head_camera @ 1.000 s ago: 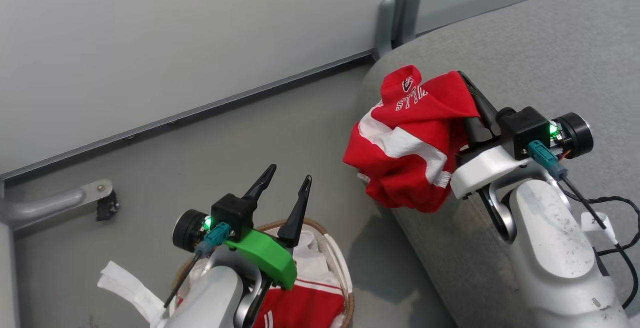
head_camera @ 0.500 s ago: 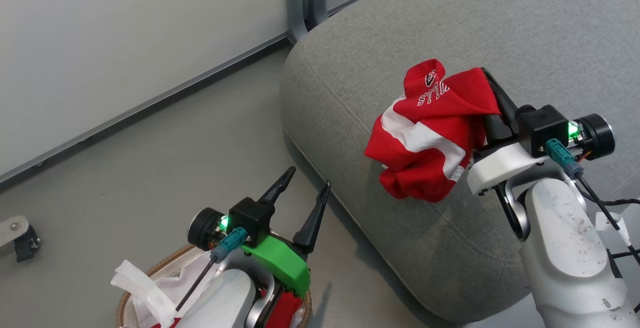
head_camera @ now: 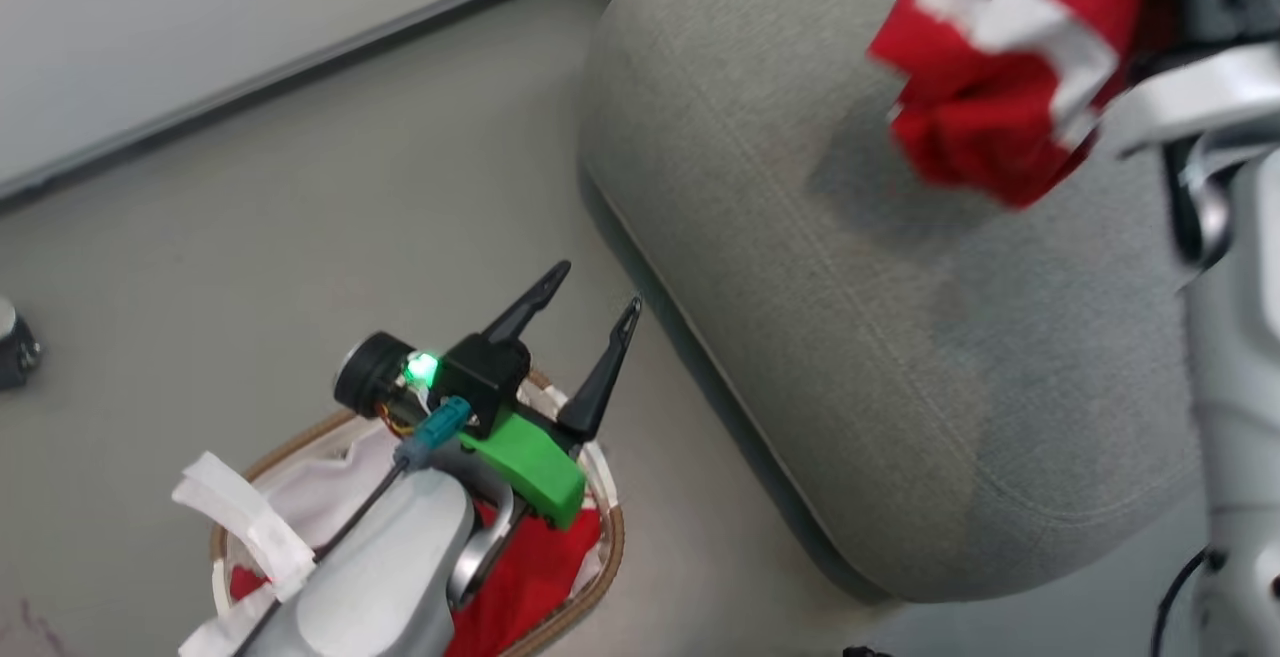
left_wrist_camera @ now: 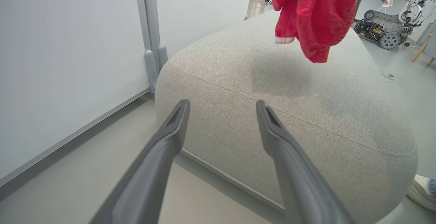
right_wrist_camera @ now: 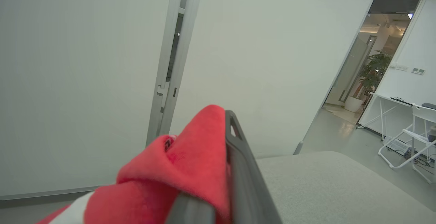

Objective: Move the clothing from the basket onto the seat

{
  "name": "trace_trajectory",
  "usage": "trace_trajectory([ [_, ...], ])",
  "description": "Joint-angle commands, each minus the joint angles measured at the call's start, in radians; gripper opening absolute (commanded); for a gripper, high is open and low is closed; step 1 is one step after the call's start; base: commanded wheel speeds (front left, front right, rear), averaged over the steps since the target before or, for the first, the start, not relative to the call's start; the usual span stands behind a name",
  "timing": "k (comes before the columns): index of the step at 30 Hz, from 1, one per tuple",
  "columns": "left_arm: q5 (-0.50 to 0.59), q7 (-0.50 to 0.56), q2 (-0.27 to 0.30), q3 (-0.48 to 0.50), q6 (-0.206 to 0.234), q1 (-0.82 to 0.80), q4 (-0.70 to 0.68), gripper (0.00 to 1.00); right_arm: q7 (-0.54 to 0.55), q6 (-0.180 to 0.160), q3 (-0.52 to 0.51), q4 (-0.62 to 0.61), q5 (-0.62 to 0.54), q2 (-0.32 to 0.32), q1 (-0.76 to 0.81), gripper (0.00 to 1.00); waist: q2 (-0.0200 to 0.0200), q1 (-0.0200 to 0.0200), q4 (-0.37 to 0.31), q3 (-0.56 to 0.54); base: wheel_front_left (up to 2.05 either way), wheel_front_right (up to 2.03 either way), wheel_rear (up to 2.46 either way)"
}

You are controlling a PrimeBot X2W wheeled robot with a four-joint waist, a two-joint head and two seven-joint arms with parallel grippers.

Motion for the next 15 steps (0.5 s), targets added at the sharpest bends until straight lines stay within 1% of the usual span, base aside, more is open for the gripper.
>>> trace_trajectory([
  [1, 0.010, -0.001, 0.020, 0.000, -0.003, -0.036, -0.010, 1.00, -0.002, -0.001, -0.013, 0.008, -0.001, -0.035, -0.052, 0.00, -0.0001, -0.0001, 0.114, 0.144, 0.00, 0.00, 0.00],
  [8, 0.040, 0.005, 0.058, -0.017, -0.003, -0.128, -0.055, 1.00, -0.002, -0.001, -0.089, 0.078, 0.008, -0.182, -0.251, 0.00, -0.0001, -0.0001, 0.203, 0.315, 0.00, 0.00, 0.00],
  [12, 0.049, 0.013, 0.074, -0.014, 0.003, -0.160, -0.085, 1.00, -0.002, -0.001, -0.119, 0.119, -0.012, -0.234, -0.310, 0.00, -0.0001, -0.0001, 0.235, 0.390, 0.00, 0.00, 0.00],
  [15, 0.056, 0.015, 0.083, -0.009, 0.012, -0.176, -0.104, 1.00, -0.002, -0.001, -0.128, 0.141, -0.037, -0.250, -0.321, 0.00, -0.0001, -0.0001, 0.248, 0.433, 0.00, 0.00, 0.00],
])
